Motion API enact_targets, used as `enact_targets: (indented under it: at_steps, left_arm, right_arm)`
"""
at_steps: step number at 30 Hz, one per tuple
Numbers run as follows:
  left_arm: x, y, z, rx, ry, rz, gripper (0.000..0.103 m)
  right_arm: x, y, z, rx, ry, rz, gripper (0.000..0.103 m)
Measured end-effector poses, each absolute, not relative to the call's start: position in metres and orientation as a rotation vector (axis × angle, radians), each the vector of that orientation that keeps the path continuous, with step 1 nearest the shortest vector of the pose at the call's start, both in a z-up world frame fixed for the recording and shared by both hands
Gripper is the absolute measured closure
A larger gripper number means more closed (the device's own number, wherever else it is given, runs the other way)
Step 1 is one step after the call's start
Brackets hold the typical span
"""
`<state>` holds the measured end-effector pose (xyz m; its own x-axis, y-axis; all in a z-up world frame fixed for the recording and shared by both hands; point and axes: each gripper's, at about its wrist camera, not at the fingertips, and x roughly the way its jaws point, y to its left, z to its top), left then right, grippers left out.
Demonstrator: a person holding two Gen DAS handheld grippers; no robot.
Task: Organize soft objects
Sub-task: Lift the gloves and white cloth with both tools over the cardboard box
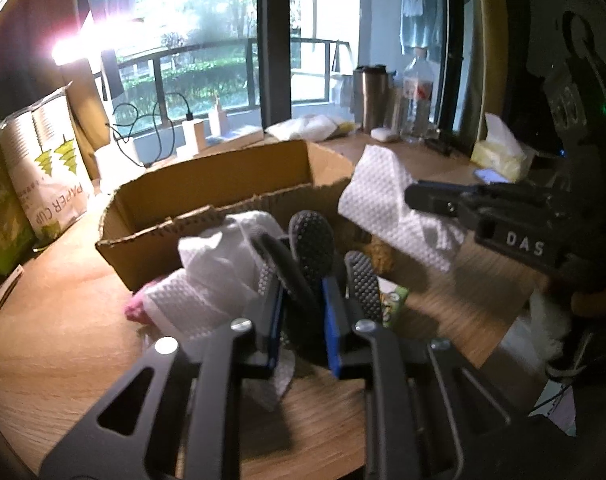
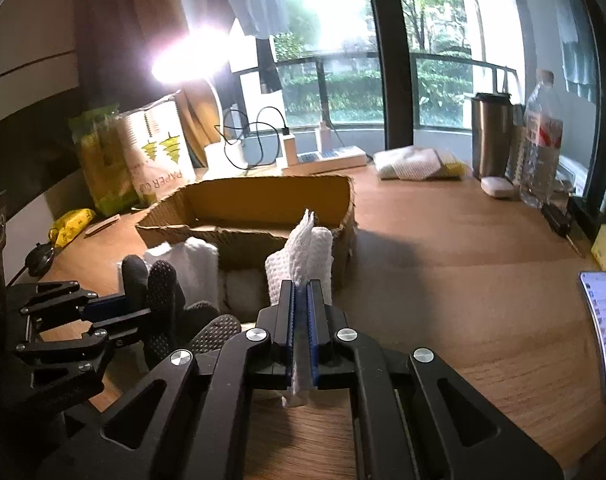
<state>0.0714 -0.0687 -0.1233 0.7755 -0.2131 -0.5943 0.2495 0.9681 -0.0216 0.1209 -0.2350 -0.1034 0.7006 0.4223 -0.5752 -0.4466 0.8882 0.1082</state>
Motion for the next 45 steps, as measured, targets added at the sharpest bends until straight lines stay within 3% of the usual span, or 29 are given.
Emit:
enact_targets:
  at_steps: [3,29,45]
  left_arm:
    - [0.070,-0.064,-0.122,0.033,0.636,-0.260,0.092]
    - [0.094,-0.032,-0.040,-0.057,0.401,-0.230,0.092]
    - [0.149,-0.036,-0.033,-0.088,0.367,-0.217,0.092]
  right_arm:
    - [0.119,-0.232,-0.100,-0.048,0.621,0.486,0.097]
    - [0.132,-0.221,-0.055,-0.076,0.525,0.469,0.096]
    - [0.179,-0.214,-0.047,-0.075,0.508,0.472,0.097]
